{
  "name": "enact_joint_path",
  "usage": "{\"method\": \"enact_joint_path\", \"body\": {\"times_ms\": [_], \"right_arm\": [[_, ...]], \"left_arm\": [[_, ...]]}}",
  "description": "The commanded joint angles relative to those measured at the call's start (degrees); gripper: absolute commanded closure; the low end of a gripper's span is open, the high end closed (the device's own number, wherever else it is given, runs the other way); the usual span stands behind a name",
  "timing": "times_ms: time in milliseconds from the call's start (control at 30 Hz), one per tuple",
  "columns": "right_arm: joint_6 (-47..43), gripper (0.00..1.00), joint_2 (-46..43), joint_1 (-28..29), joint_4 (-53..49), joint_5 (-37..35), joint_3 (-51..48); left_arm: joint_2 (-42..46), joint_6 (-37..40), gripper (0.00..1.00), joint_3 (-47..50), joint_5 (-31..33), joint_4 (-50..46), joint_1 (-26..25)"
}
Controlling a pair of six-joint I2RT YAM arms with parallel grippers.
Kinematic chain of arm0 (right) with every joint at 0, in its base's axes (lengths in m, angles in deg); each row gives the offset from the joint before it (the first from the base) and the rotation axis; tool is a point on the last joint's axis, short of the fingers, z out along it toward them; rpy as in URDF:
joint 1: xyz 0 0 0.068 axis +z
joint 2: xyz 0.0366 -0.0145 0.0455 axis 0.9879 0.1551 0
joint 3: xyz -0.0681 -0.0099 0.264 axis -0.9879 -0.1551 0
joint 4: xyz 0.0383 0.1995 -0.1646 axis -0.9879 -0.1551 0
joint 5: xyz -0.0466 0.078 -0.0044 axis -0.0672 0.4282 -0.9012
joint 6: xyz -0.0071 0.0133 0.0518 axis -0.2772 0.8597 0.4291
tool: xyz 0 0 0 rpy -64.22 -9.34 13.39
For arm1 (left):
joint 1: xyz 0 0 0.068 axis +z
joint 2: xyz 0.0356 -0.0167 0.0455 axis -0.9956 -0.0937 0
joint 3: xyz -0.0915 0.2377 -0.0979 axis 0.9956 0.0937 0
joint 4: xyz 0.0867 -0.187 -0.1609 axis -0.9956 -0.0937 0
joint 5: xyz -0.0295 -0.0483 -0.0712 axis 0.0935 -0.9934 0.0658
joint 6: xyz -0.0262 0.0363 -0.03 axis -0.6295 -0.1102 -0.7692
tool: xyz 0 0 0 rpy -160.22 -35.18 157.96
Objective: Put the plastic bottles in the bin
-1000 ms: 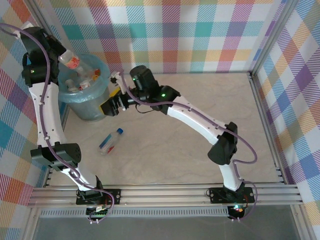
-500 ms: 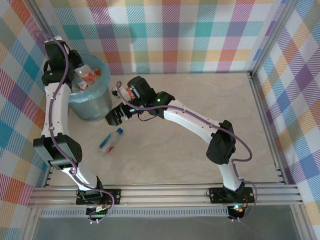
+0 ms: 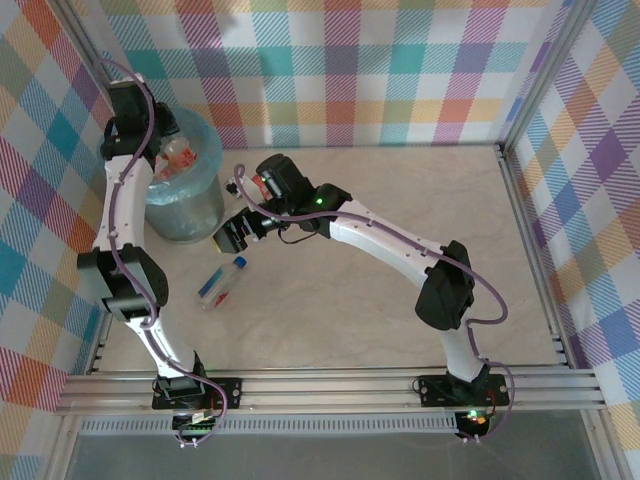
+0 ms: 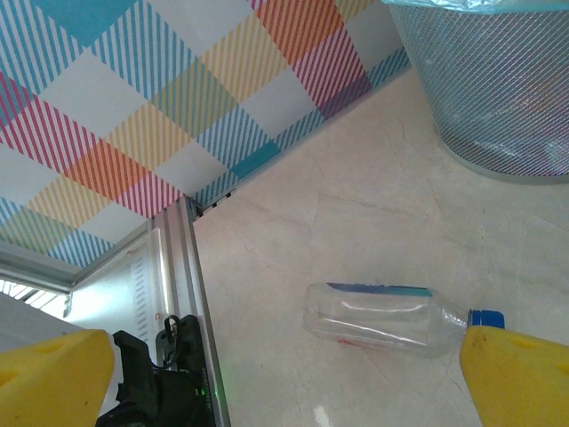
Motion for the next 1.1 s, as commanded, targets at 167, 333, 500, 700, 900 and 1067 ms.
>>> {"method": "enact_joint_path", "body": {"times_ms": [167,333,500,700,900,1067], "right_arm": [[-1.45,0.0,-1.79,-0.26,-1.75,-0.1,1.45],[-1.35,0.0,-1.65,-0.27,-1.91,0.12,1.3],[-1.18,0.0,-1.7,-0.27,-2.61,0.13,1.3],[-0.87,0.0,-2.51,-0.28,-3.13,0.45,1.97],[-1.0,0.0,-3.54,-0.27,-3.22,0.32,2.18],[-0.87,0.0,-4.14,-0.29,-3.41,0.36,2.22]], "left_arm": [[-7.27,2.44,0.97,-2.21,2.3,-21.76,0.28],[-7.79,2.18,0.89,0.21,1.02,-21.08,0.47],[-7.94,0.53,0.65,2.24,-0.98,-20.88,1.13],[-4.73,-1.87,0.46,-3.65,-1.79,-21.87,1.86],[-0.67,-3.91,0.25,-11.78,-2.74,-22.91,2.09],[3.38,-5.44,0.14,-14.52,-4.09,-22.91,2.07]]}}
